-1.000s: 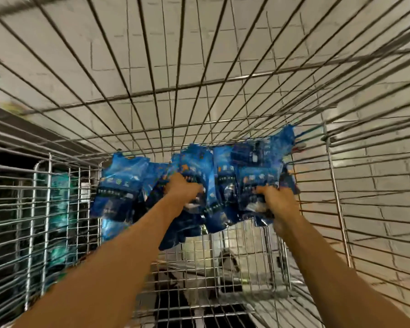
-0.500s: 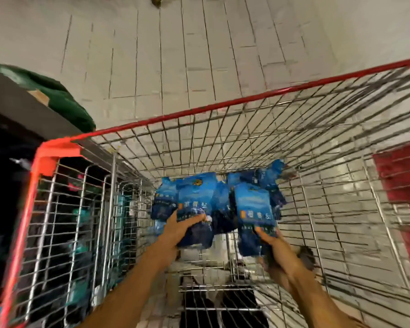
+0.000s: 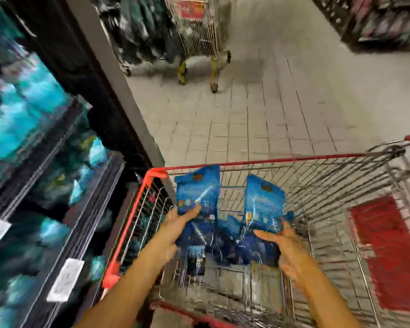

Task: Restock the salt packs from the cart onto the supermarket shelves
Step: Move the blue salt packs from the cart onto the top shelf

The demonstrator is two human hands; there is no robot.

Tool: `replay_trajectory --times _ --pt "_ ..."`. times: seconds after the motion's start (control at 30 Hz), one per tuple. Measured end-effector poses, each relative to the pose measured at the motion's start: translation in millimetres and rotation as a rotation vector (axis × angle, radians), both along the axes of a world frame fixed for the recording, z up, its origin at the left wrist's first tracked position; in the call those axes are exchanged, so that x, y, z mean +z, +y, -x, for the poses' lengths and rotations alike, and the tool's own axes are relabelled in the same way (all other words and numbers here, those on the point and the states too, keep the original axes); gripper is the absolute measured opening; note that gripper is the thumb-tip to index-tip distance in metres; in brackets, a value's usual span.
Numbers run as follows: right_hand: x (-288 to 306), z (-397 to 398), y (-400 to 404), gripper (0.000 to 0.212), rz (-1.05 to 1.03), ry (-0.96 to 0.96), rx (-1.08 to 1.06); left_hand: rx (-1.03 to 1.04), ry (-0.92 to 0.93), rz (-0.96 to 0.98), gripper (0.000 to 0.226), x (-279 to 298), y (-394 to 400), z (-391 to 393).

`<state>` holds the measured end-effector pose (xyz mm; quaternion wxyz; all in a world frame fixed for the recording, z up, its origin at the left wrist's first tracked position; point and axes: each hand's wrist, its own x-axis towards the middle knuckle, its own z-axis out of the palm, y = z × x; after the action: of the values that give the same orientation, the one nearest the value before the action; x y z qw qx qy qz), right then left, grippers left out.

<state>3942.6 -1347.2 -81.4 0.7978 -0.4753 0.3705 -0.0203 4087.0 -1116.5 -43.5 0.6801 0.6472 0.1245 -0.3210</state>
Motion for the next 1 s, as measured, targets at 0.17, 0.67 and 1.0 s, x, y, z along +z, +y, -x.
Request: replay_trajectory --times 0.17,0.67,1.0 --pt "65.5 -33.2 25.1 0.042 0.071 -0.166 0.066 0.168 -0.149 0.123 0.075 69.3 51.9 20.6" --pt "249.9 -90.2 248.5 0.046 0.102 -0.722 0.584 0.762 -0.777 0.082 0.039 294.7 246.4 135.0" --pt "391.8 -62.3 404.9 0.029 0.041 -1.081 0.875 0.905 -1.027 -0.183 0.029 407.7 357.6 228.8"
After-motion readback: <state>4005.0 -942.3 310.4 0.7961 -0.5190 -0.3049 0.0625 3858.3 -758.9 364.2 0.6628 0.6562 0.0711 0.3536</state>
